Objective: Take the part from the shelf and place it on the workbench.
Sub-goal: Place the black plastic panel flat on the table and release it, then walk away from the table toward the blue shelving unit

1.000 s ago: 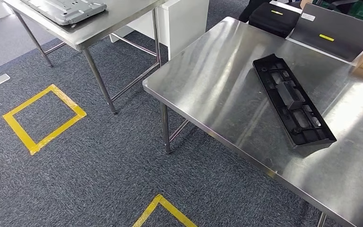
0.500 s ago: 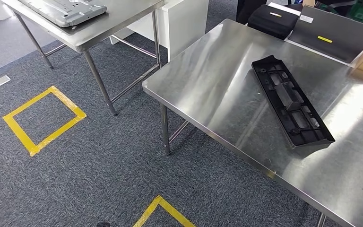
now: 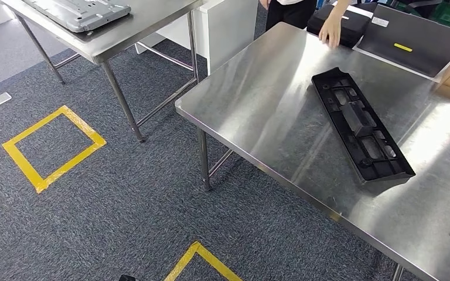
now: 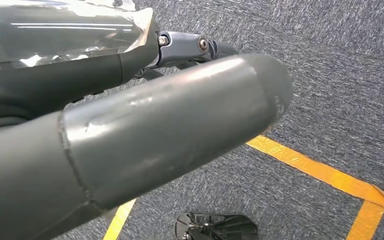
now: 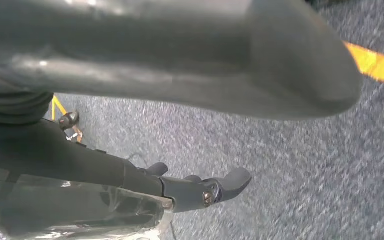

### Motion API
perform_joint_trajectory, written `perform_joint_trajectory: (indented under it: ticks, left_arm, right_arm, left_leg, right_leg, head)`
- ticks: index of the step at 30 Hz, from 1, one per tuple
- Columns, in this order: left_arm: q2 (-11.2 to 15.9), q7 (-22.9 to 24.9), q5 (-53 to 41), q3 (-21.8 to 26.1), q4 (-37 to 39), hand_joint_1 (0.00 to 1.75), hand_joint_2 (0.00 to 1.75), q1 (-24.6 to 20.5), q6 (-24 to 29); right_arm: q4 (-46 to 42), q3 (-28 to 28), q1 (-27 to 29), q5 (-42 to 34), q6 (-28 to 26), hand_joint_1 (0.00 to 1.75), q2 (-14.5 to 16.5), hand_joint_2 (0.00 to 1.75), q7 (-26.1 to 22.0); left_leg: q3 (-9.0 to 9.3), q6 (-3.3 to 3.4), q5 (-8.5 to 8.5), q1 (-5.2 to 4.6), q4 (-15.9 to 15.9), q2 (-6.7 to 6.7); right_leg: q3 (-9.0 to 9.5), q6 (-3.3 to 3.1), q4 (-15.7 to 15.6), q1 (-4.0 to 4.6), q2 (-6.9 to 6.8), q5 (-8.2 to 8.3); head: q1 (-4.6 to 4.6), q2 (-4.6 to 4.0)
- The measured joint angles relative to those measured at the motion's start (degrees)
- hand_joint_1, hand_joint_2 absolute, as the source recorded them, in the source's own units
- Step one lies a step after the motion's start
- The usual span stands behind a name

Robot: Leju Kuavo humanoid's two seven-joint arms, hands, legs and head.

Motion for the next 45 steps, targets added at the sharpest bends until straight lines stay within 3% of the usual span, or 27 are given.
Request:
perform_joint_trajectory:
  ticks: [4, 8, 10, 12, 14, 16, 17, 18, 20, 22, 24, 25, 27, 29, 31, 32, 33, 35, 36, 37, 39, 40, 42, 44, 45]
  left_arm:
    - [0.2, 0.1, 0.4, -0.1, 0.0, 0.0, 0.0, 0.1, 0.1]
    - [0.4, -0.6, 0.7, -0.1, 0.0, 0.0, 0.0, 0.2, 0.2]
    - [0.5, -0.6, 0.7, -0.1, 0.0, 0.0, 0.0, 0.1, 0.2]
    - [0.5, -0.4, 0.7, -0.1, 0.0, 0.0, 0.0, 0.1, 0.2]
    - [0.6, 0.0, 0.7, -0.1, 0.0, 0.0, 0.0, 0.0, 0.2]
    - [0.6, 0.4, 0.7, -0.1, 0.0, 0.0, 0.0, 0.1, 0.2]
    - [0.6, 0.6, 0.7, -0.1, 0.0, 0.0, 0.0, 0.2, 0.2]
    - [0.6, 0.8, 0.7, -0.1, 0.0, 0.0, 0.0, 0.3, 0.1]
    - [0.5, 1.4, 0.3, -0.1, 0.0, 0.0, 0.0, 0.2, -0.1]
    - [0.4, 2.4, -0.5, -0.2, 0.0, 0.0, 0.0, 0.2, -0.3]
    - [0.4, 3.5, -1.0, -0.4, 0.0, 0.0, 0.0, 0.3, -0.5]
    - [0.4, 3.9, -1.1, -0.5, 0.0, 0.0, 0.0, 0.4, -0.6]
    - [0.3, 4.2, -1.2, -0.5, 0.0, 0.0, 0.0, 0.5, -0.8]
    - [0.1, 4.3, -1.2, -0.5, 0.0, 0.0, 0.0, 0.5, -0.9]
    - [0.1, 4.4, -1.2, -0.5, 0.0, 0.0, 0.0, 0.5, -0.9]
    - [0.1, 4.5, -1.1, -0.5, 0.0, 0.0, 0.0, 0.6, -0.9]
    - [0.0, 4.6, -1.1, -0.5, 0.0, 0.0, 0.0, 0.6, -0.9]
    - [0.0, 4.7, -1.1, -0.5, 0.0, 0.0, 0.0, 0.6, -0.9]
    - [0.0, 4.9, -1.2, -0.5, 0.0, 0.0, 0.0, 0.6, -0.9]
    - [0.0, 5.4, -1.3, -0.5, 0.0, 0.0, 0.0, 0.5, -0.8]
    - [0.0, 6.9, -1.7, -0.5, 0.0, 0.0, 0.0, 0.6, -0.7]
    - [0.0, 7.6, -1.9, -0.6, 0.0, 0.0, 0.0, 0.7, -0.7]
    - [-0.1, 8.4, -2.0, -0.6, 0.0, 0.0, 0.0, 0.9, -0.8]
    - [-0.3, 8.7, -2.0, -0.6, 0.0, 0.0, 0.0, 1.0, -0.8]
    - [-0.4, 8.8, -2.0, -0.7, 0.0, 0.0, 0.0, 1.0, -0.8]
  right_arm:
    - [0.9, 0.2, -0.2, 0.7, 3.7, 0.0, 0.0, 0.0, -1.4]
    - [1.5, 0.7, -0.2, 2.2, 7.0, 0.0, 0.3, 0.0, -1.8]
    - [1.6, 1.0, -0.2, 2.6, 8.0, 0.0, 0.5, 0.0, -1.8]
    - [1.7, 1.4, -0.2, 3.0, 8.9, 0.0, 0.6, 0.0, -1.7]
    - [1.9, 1.8, -0.2, 3.6, 9.8, 0.0, 0.6, 0.0, -1.7]
    - [1.9, 2.3, -0.1, 4.1, 10.7, 0.0, 0.5, 0.0, -1.7]
    - [1.9, 2.5, 0.0, 4.3, 11.0, 0.0, 0.5, 0.0, -1.7]
    - [1.9, 2.7, 0.0, 4.5, 11.3, 0.0, 0.4, 0.0, -1.7]
    - [2.0, 3.2, 0.0, 5.0, 12.0, 0.0, 0.3, 0.0, -1.7]
    - [2.1, 3.7, 0.0, 5.6, 12.8, 0.0, 0.2, 0.0, -1.6]
    - [2.1, 4.3, 0.0, 6.1, 13.4, 0.0, 0.2, 0.0, -1.4]
    - [2.1, 4.6, -0.1, 6.3, 13.7, 0.0, 0.1, 0.0, -1.4]
    - [2.1, 5.1, 0.0, 6.6, 14.1, 0.0, 0.1, 0.0, -1.3]
    - [2.1, 5.4, 0.3, 6.8, 14.5, 0.0, 0.1, 0.0, -1.3]
    - [2.2, 5.7, 0.5, 6.9, 15.1, 0.0, 0.0, 0.0, -1.3]
    - [2.1, 5.9, 0.5, 7.0, 15.4, 0.0, -0.1, 0.0, -1.3]
    - [2.1, 6.1, 0.4, 7.1, 15.7, 0.0, -0.1, 0.0, -1.3]
    - [2.1, 6.4, 0.2, 7.3, 16.1, 0.0, -0.1, 0.0, -1.3]
    - [2.1, 6.5, 0.2, 7.4, 16.3, 0.0, -0.1, 0.0, -1.3]
    - [2.1, 6.6, 0.1, 7.6, 16.5, 0.0, -0.2, 0.0, -1.3]
    - [2.1, 7.1, 0.0, 8.2, 16.9, 0.0, -0.3, 0.0, -1.3]
    - [2.1, 7.4, -0.2, 8.4, 17.1, 0.0, -0.3, 0.0, -1.4]
    - [2.1, 7.9, -0.3, 9.0, 17.3, 0.0, -0.5, 0.0, -1.4]
    - [2.2, 8.6, -0.1, 9.3, 17.4, 0.0, -0.6, 0.0, -1.5]
    - [2.2, 9.0, 0.0, 9.4, 17.4, 0.0, -0.6, 0.0, -1.4]
  left_leg:
    - [0.04, -0.05, -0.05, -0.06, 0.0, -0.01]
    - [-0.16, 0.61, -0.2, -0.42, 0.3, -0.09]
    - [0.32, 1.01, 0.25, -0.05, -0.6, -0.14]
    - [0.89, 1.45, 0.8, 0.35, -1.5, -0.17]
    - [0.88, 1.6, 0.95, 0.4, -1.7, -0.31]
    - [0.68, 1.44, 1.03, 0.46, -1.6, -0.76]
    - [0.59, 1.25, 1.09, 0.54, -1.6, -1.15]
    - [0.52, 0.95, 1.14, 0.66, -1.5, -1.64]
    - [0.2, 0.03, 1.05, 0.75, -1.0, -2.72]
    - [-0.1, -0.95, 0.84, 0.63, -0.5, -3.6]
    - [-0.2, -1.71, 0.96, 0.83, -0.5, -4.45]
    - [-0.42, -1.96, 0.83, 1.0, -0.2, -4.04]
    - [-1.99, -2.31, -1.17, 1.16, 3.0, -1.41]
    - [-5.44, -2.47, -5.08, 1.11, 10.3, 1.47]
    - [-8.14, -2.53, -7.0, 1.18, 15.9, 2.28]
    - [-8.03, -2.46, -6.36, 1.19, 15.8, 2.5]
    - [-6.81, -2.29, -4.88, 1.19, 13.5, 2.8]
    - [-2.61, -1.68, -1.64, 0.89, 5.8, 4.95]
    - [-1.1, -1.38, -0.81, 0.63, 2.9, 5.88]
    - [-0.3, -1.12, -0.53, 0.35, 1.3, 6.55]
    - [-0.27, -0.66, -0.6, -0.08, 0.7, 5.7]
    - [-0.07, -0.35, -0.42, -0.05, 0.3, 5.11]
    - [0.47, 0.43, 0.09, 0.17, -0.6, 3.88]
    - [0.6, 0.89, 0.34, 0.3, -0.9, 2.62]
    - [0.56, 0.97, 0.35, 0.26, -0.9, 1.86]
  right_leg:
    - [-0.14, -0.04, 0.0, -0.03, 0.0, -0.04]
    - [0.45, 0.32, -0.3, -0.78, -0.05, 0.18]
    - [0.28, 0.43, 0.1, -0.68, -0.25, -0.12]
    - [-1.28, 0.06, 3.7, -0.6, -0.49, -2.3]
    - [-4.6, -0.49, 11.0, -0.8, -0.58, -5.89]
    - [-6.53, -0.17, 15.6, -1.1, -0.58, -7.52]
    - [-5.88, 0.37, 14.8, -1.33, -0.56, -7.03]
    - [-4.11, 1.04, 11.9, -1.68, -0.35, -5.87]
    - [0.25, 2.04, 4.2, -2.32, 1.57, -3.52]
    - [2.18, 1.55, 0.6, -2.3, 2.77, -2.6]
    - [2.44, 0.34, 0.5, -2.05, 1.7, -2.36]
    - [2.65, -0.1, 0.5, -2.04, 1.11, -2.21]
    - [2.86, -0.94, 0.4, -2.01, -0.21, -1.93]
    - [2.88, -1.48, 0.4, -1.5, -1.77, -1.98]
    - [2.87, -1.75, 0.4, -1.14, -3.41, -2.17]
    - [2.92, -1.86, 0.4, -1.06, -4.14, -2.27]
    - [3.01, -1.9, 0.4, -1.01, -4.79, -2.38]
    - [3.3, -1.75, 0.4, -0.76, -5.89, -2.72]
    - [3.4, -1.54, 0.4, -0.56, -6.38, -2.91]
    - [3.47, -1.3, 0.4, -0.39, -6.84, -3.08]
    - [3.73, -0.72, 0.2, -0.17, -7.82, -3.28]
    - [3.8, -0.43, 0.2, -0.22, -7.61, -3.46]
    - [3.01, -0.29, 2.6, -0.32, -5.24, -4.95]
    - [-0.24, -0.71, 9.3, -0.55, -2.35, -8.03]
    - [-2.24, -0.76, 13.0, -0.62, -1.76, -9.36]
  head:
    - [0.0, 0.0]
    - [-0.04, 0.0]
    - [-0.01, 0.0]
    - [0.07, 0.0]
    - [0.09, 0.0]
    - [0.04, 0.0]
    - [0.06, 0.0]
    - [0.04, 0.0]
    - [0.13, 0.0]
    - [0.04, 0.0]
    - [-0.17, 0.0]
    - [-0.21, 0.0]
    - [-0.41, 0.0]
    - [-0.6, 0.0]
    - [-0.58, 0.0]
    - [-0.6, 0.0]
    - [-0.6, 0.0]
    - [-0.61, 0.0]
    - [-0.55, 0.0]
    - [-0.53, 0.0]
    - [-0.49, 0.0]
    - [-0.5, 0.0]
    - [-0.39, 0.0]
    - [-0.21, 0.0]
    - [-0.16, 0.0]
